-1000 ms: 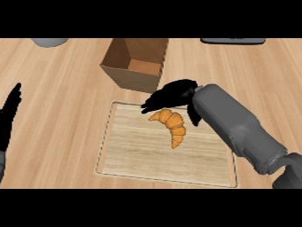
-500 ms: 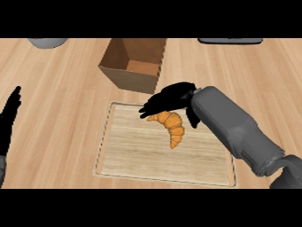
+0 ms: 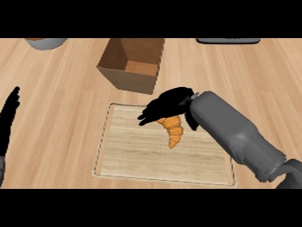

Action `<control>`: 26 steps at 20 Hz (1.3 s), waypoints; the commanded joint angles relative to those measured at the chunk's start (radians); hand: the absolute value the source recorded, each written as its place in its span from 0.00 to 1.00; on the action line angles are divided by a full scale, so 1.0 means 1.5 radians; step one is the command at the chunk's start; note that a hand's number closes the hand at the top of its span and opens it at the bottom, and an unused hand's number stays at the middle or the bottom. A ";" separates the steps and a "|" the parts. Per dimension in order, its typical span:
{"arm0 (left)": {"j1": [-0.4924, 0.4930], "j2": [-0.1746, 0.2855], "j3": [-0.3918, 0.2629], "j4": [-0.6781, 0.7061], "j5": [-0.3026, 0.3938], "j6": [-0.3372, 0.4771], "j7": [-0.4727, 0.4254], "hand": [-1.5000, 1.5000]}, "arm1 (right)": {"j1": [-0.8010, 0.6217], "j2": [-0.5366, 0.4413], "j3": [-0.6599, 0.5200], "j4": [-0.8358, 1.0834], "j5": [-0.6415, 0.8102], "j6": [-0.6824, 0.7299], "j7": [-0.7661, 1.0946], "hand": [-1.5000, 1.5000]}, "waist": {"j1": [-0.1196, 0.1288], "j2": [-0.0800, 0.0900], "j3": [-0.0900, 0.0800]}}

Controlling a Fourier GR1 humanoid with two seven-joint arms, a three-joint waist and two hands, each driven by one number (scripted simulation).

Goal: Pick the croissant from the tray and place it in the cardboard box

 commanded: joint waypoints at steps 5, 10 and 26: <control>-0.023 -0.024 -0.003 0.013 -0.026 -0.001 0.010 0.50 | 0.015 0.049 -0.003 0.050 0.066 0.022 0.040 0.00 | 0.007 0.004 0.000; 0.012 -0.029 0.006 -0.022 -0.023 -0.007 0.002 0.50 | 0.059 0.067 -0.055 0.034 0.064 -0.101 0.044 1.00 | 0.008 0.003 0.000; -0.018 -0.026 0.014 -0.019 -0.028 -0.027 -0.006 0.50 | -0.033 -0.190 -0.323 0.198 -0.042 -0.219 0.113 1.00 | 0.038 0.026 0.003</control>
